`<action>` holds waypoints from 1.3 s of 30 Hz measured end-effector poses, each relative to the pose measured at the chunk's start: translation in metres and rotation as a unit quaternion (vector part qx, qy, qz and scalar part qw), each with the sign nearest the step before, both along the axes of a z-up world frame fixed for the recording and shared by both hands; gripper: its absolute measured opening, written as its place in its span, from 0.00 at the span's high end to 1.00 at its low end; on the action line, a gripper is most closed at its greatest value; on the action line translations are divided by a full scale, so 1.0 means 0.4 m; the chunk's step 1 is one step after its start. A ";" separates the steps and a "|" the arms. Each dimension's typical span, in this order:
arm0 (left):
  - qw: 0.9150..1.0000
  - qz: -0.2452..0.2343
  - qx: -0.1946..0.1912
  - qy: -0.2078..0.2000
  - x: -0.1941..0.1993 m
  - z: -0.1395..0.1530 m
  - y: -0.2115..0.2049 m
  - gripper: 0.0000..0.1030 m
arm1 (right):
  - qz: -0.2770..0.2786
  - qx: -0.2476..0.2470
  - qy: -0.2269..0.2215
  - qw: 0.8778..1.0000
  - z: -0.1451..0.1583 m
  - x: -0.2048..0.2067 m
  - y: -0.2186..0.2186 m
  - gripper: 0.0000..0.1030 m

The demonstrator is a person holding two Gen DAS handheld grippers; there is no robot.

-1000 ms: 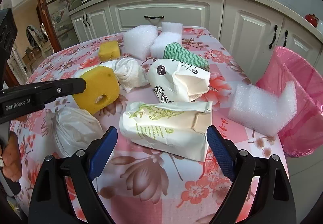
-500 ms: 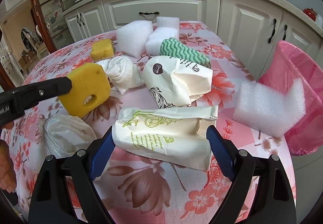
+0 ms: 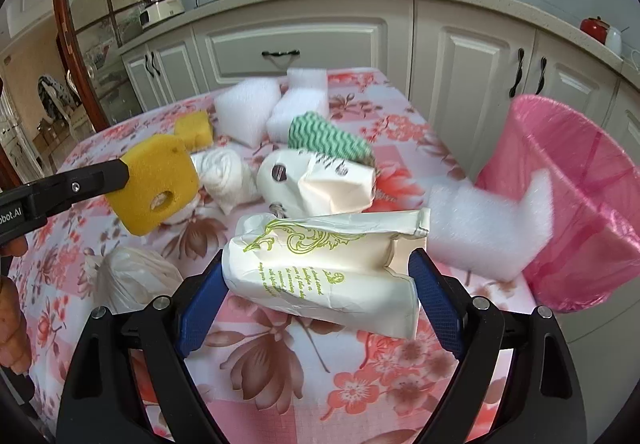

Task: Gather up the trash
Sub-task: 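Grasp the yellow sponge with the left tool while the right tool grasps the white paper bag, then carry sponge and paper bag over the wastebasket and open both tools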

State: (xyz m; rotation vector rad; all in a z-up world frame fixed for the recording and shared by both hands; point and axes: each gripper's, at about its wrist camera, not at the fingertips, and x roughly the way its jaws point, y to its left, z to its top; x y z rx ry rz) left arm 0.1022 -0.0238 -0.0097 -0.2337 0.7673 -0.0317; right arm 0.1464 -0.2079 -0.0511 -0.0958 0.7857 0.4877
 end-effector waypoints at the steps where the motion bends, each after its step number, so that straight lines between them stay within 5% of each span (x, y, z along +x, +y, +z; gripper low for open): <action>1: 1.000 0.000 0.001 -0.004 0.000 0.008 -0.002 0.78 | -0.001 0.002 -0.004 1.000 0.007 0.000 -0.004 0.19; 22: 0.997 -0.042 0.026 -0.053 0.105 0.122 -0.166 0.78 | -0.090 0.038 -0.073 0.993 0.167 0.122 -0.241 0.19; 39: 0.990 -0.121 0.031 -0.069 0.271 0.178 -0.424 0.78 | -0.169 0.028 -0.104 0.980 0.192 0.234 -0.486 0.19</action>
